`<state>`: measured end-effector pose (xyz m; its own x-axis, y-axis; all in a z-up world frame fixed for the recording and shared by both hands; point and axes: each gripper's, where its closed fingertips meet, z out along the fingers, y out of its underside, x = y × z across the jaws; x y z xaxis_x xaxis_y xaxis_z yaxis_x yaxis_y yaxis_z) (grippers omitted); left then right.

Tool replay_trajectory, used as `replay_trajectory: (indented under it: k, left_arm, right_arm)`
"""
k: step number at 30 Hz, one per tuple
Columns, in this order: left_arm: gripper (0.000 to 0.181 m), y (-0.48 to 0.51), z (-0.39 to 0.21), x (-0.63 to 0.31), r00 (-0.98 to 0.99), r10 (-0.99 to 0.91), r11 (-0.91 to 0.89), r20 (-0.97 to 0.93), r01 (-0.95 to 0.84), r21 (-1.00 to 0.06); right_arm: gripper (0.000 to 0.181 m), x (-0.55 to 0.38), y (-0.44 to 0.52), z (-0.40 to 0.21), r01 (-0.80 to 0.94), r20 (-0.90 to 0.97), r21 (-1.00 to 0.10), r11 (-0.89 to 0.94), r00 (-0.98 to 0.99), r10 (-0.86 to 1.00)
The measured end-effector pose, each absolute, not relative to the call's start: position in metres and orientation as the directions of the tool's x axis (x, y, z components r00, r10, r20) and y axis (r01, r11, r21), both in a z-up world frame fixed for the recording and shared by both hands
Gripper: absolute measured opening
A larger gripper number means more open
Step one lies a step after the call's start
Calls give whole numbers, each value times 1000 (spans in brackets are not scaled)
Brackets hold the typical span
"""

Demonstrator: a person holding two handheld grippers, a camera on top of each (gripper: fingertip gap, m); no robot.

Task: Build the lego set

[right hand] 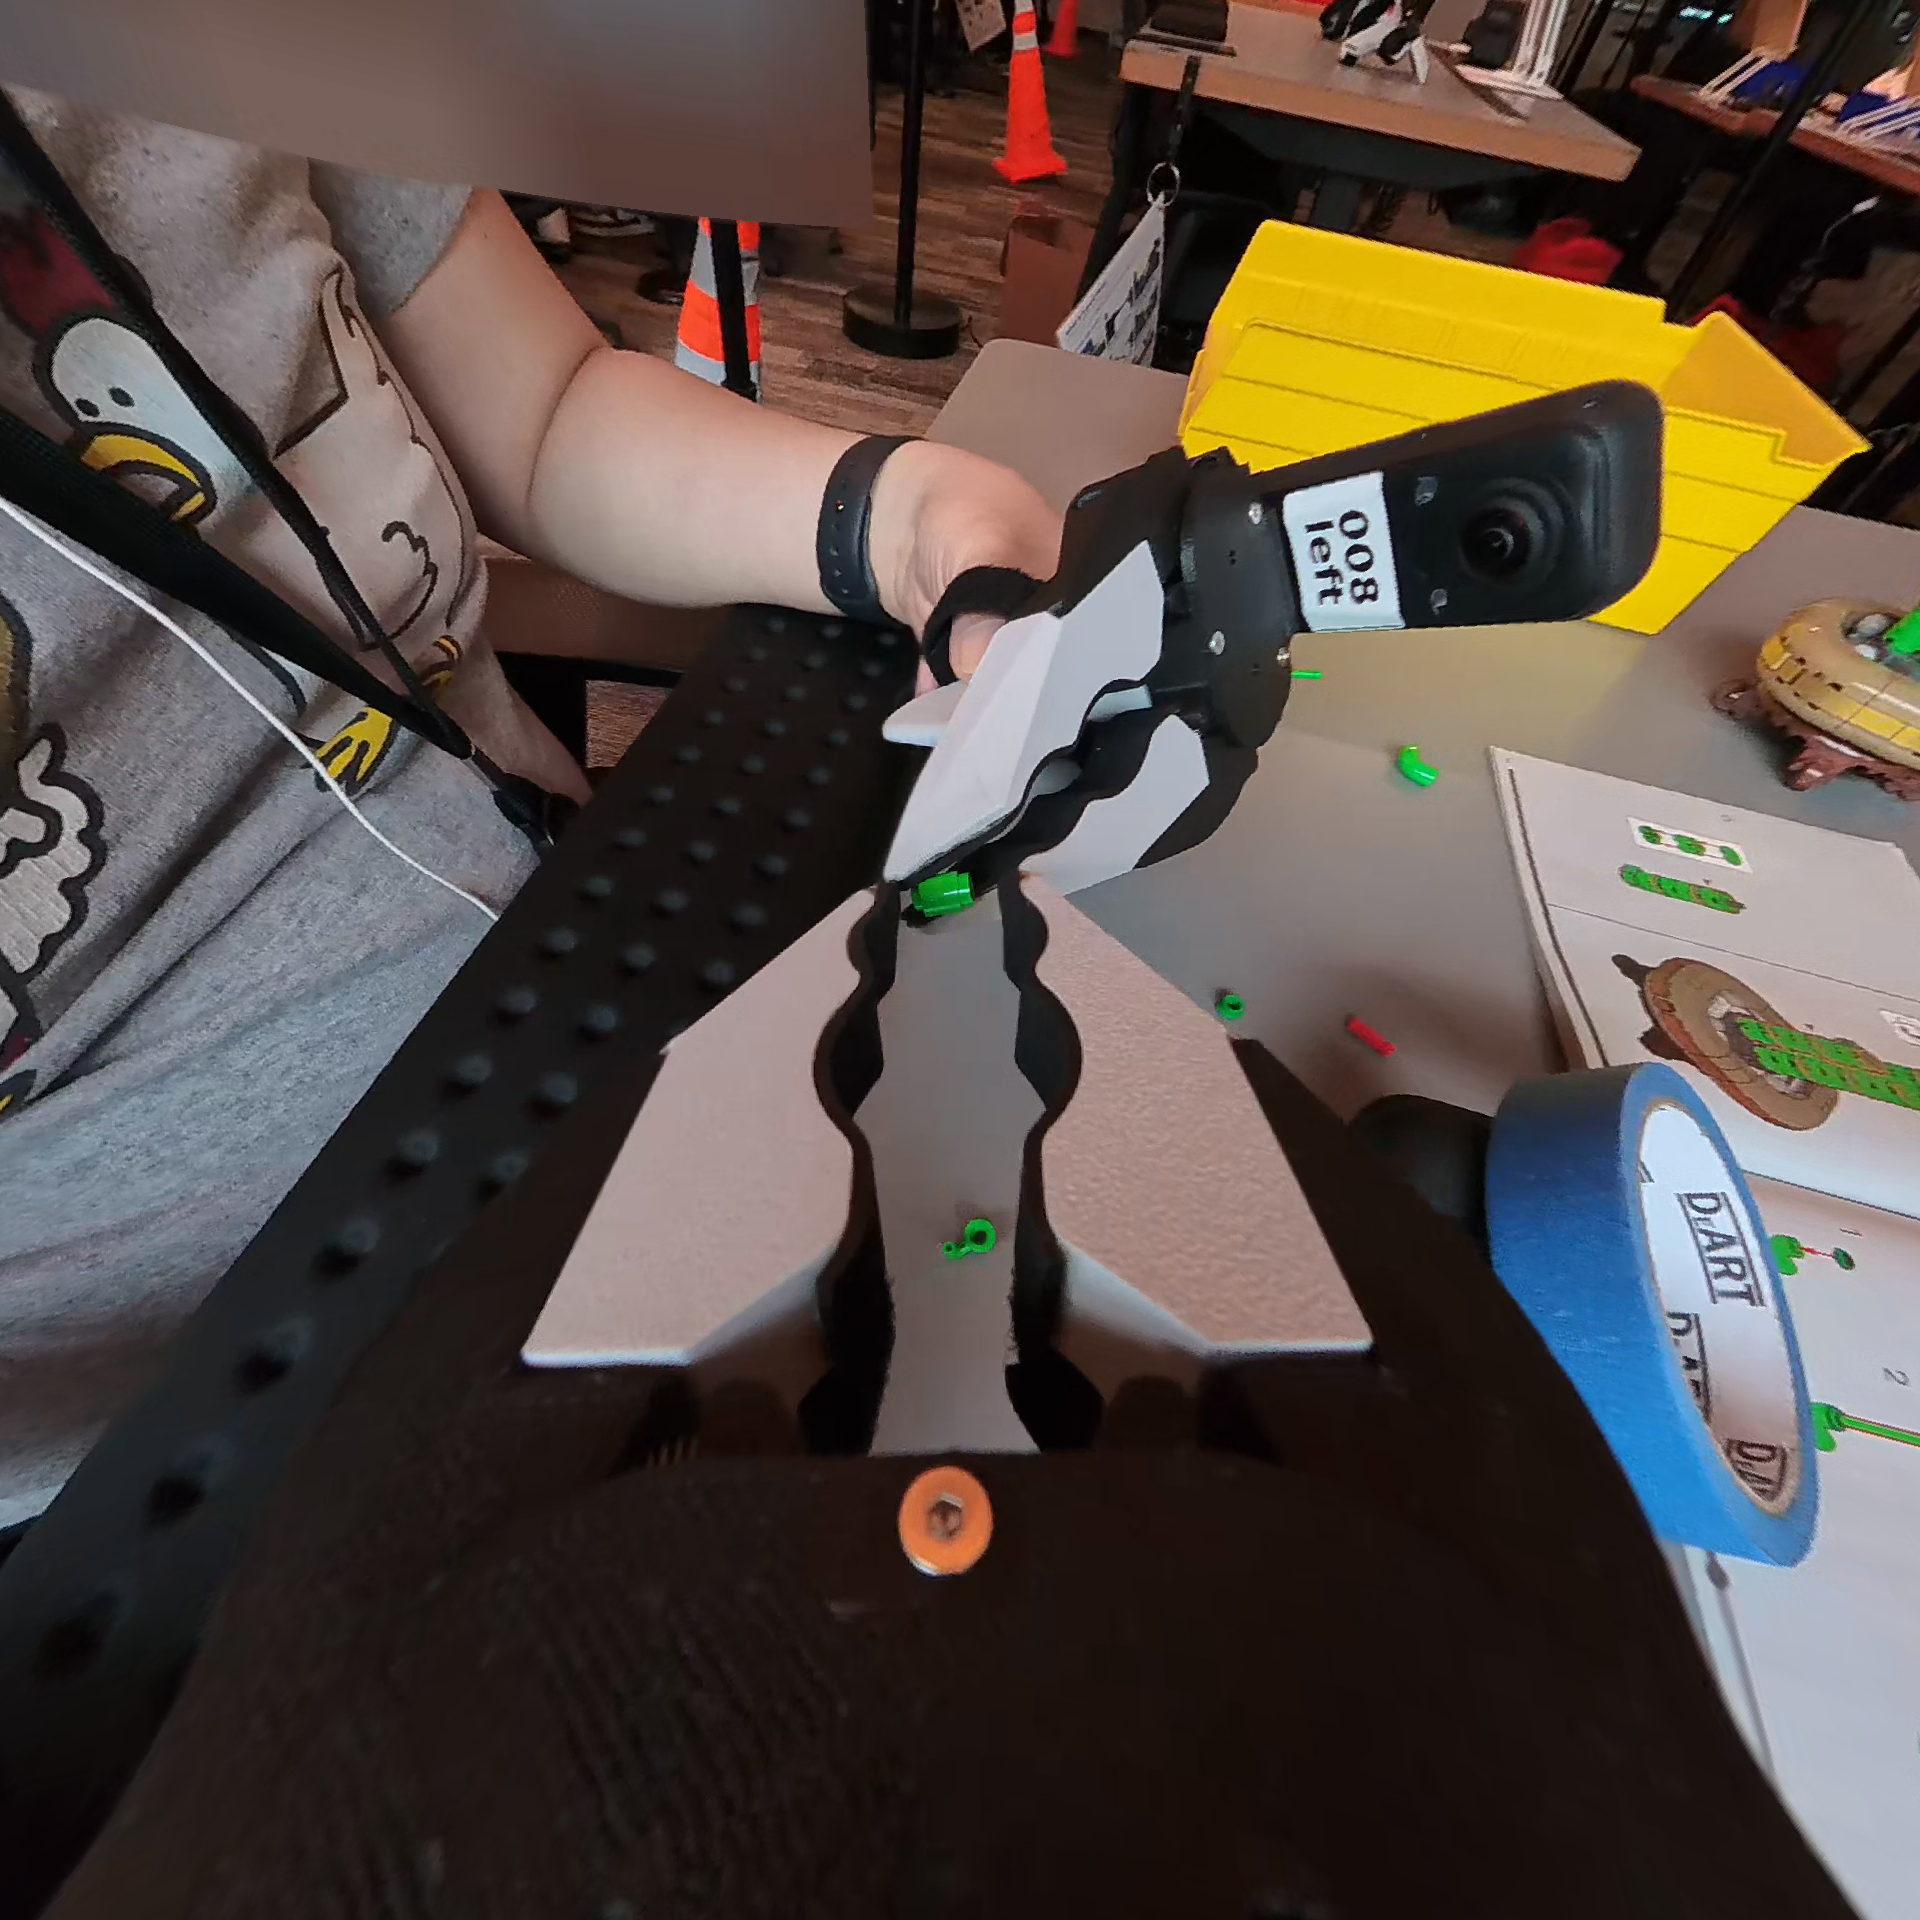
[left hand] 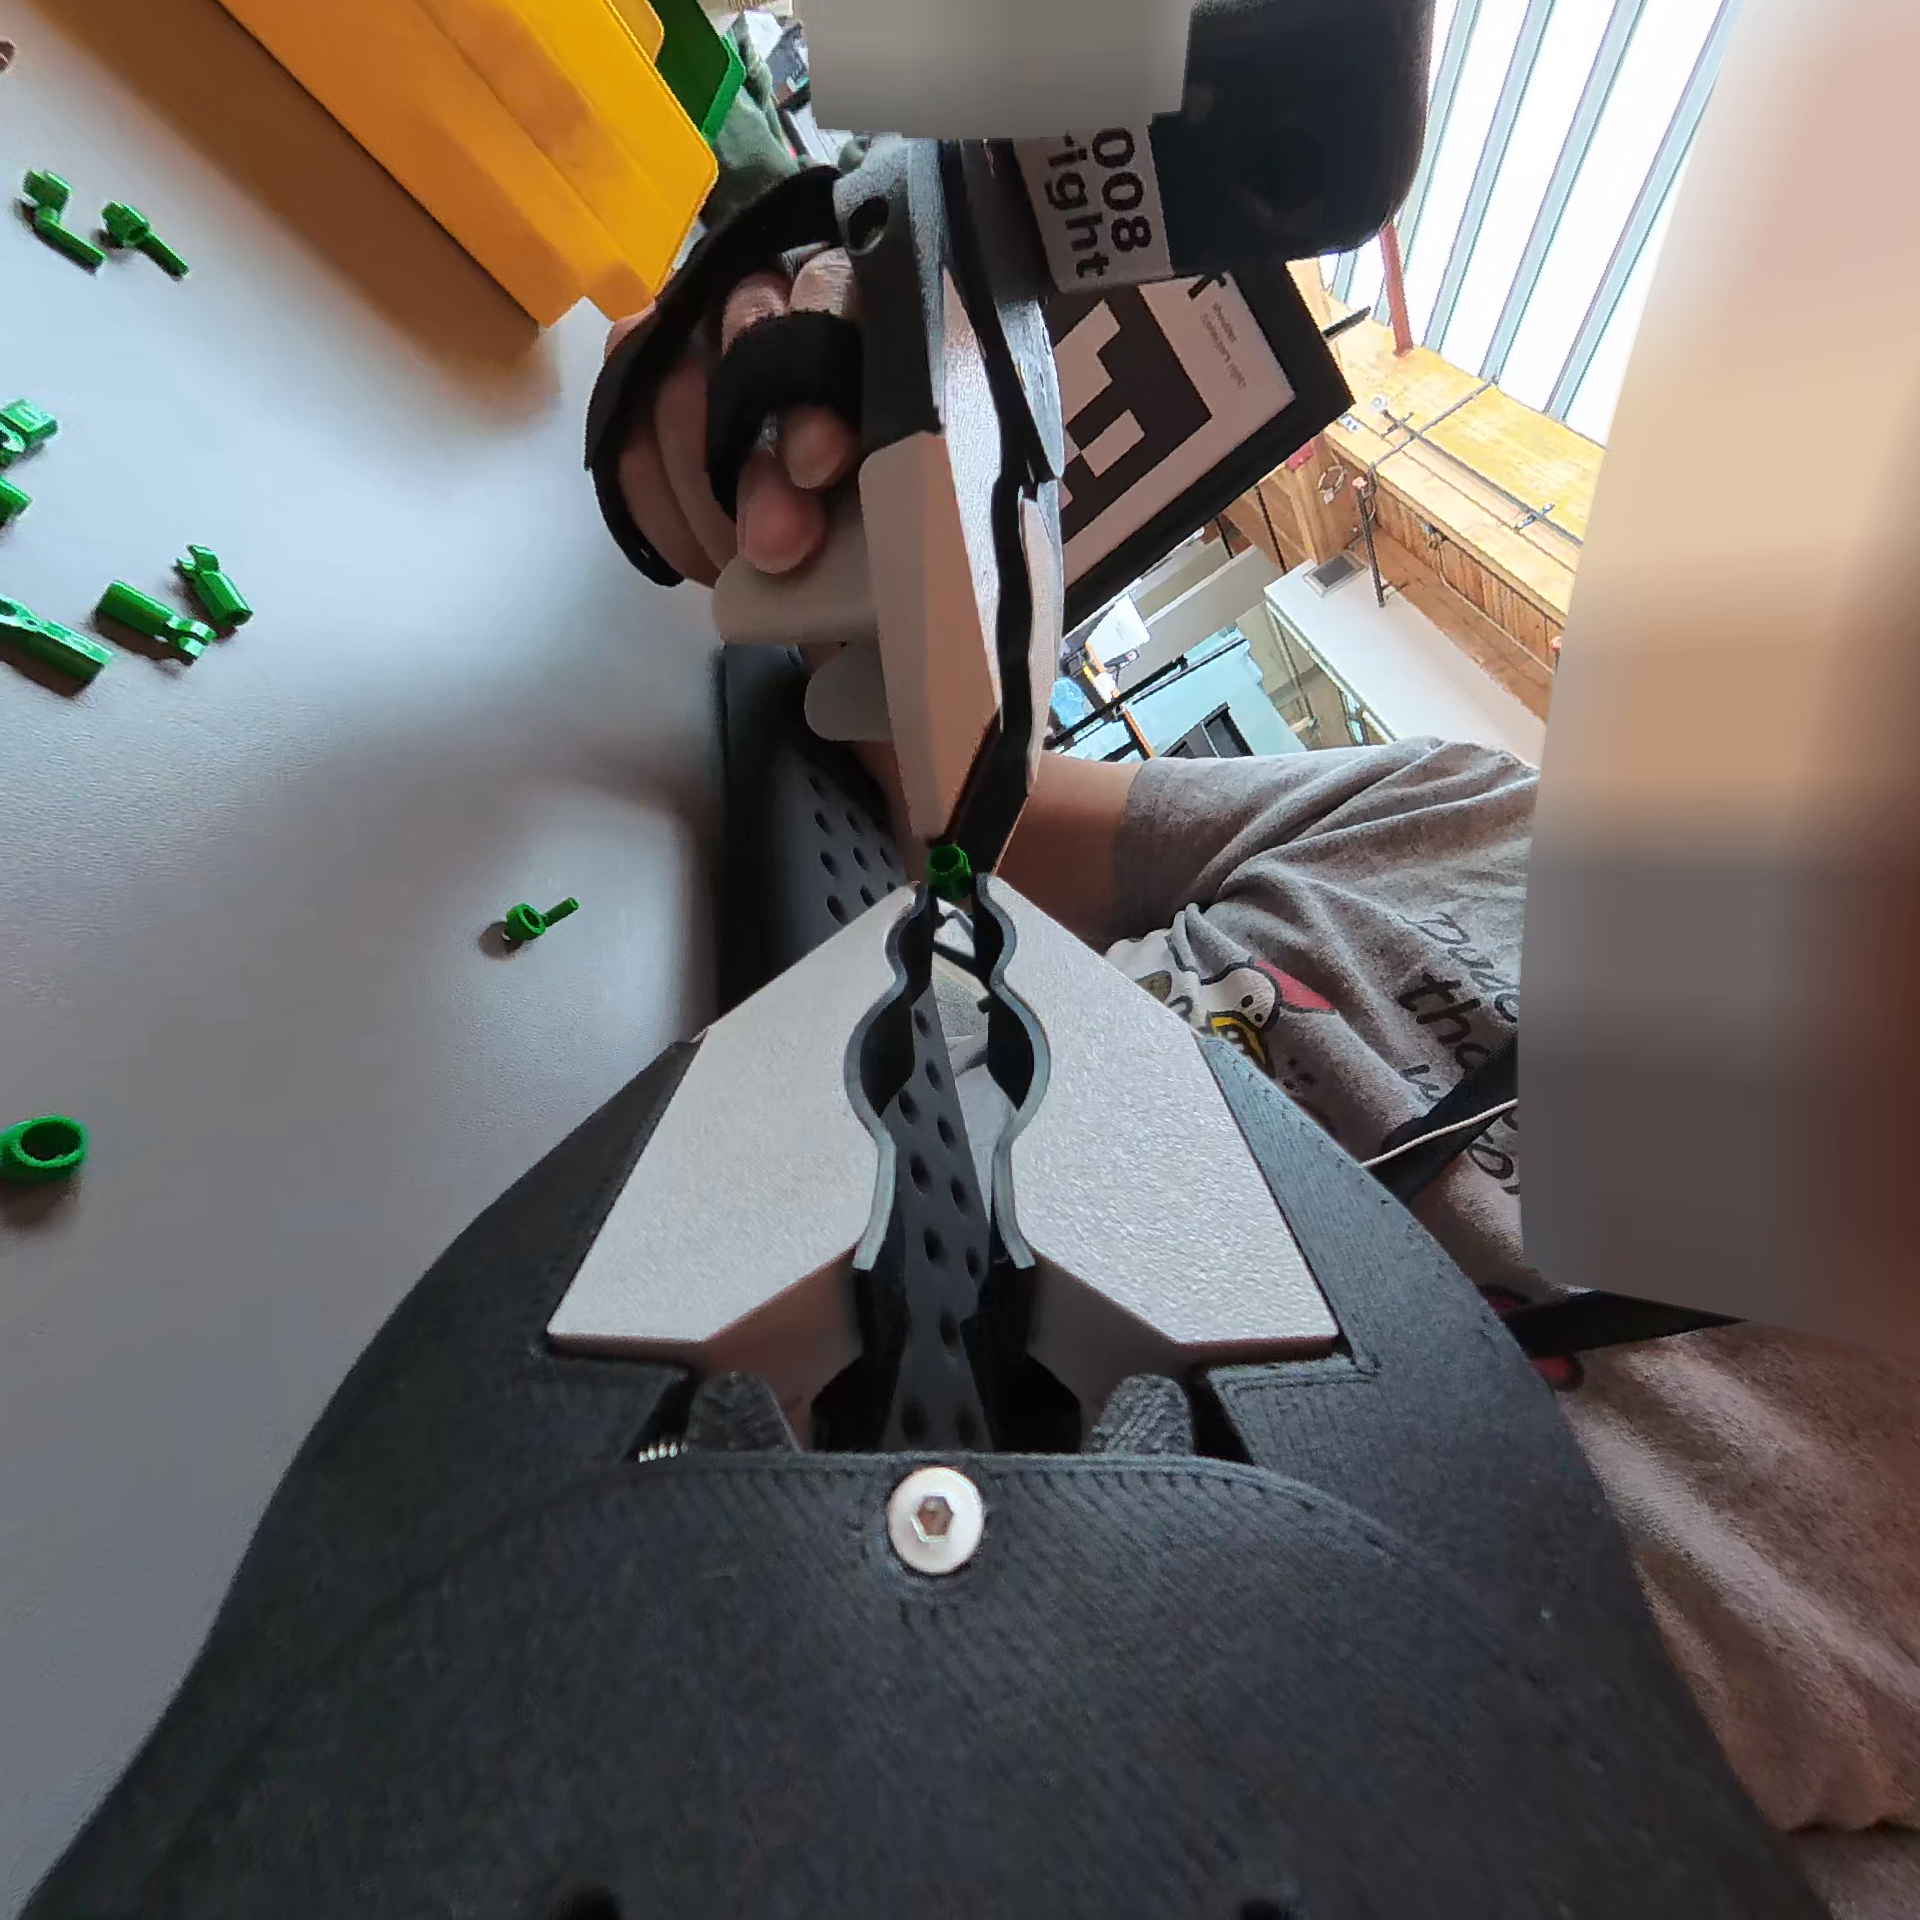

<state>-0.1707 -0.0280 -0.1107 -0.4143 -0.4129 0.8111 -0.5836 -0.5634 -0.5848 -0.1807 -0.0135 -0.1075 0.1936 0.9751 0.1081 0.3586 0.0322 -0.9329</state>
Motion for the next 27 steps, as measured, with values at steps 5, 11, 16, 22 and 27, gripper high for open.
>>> replay_trajectory:
  k: [5,11,16,22,27]
  left_arm:
    - [4,-26,-111,-170,-410,-411,-572,814,-579,-581]
    - [5,-12,-102,-168,-404,-387,-651,829,-516,-556]
    - [5,-3,-96,-167,-409,-418,-673,812,-461,-578]
    - [5,2,-92,-167,-414,-373,-712,830,-445,-542]
    - [5,5,-90,-168,-417,-357,-728,836,-436,-529]
  right_arm:
    - [11,-181,-13,-113,393,141,-918,53,198,970]
    - [10,-176,1,-105,407,254,-906,118,298,920]
    - [8,-175,9,-100,425,341,-888,173,357,870]
    - [8,-175,13,-94,451,421,-862,231,386,821]
    - [8,-176,15,-92,505,516,-813,291,393,761]
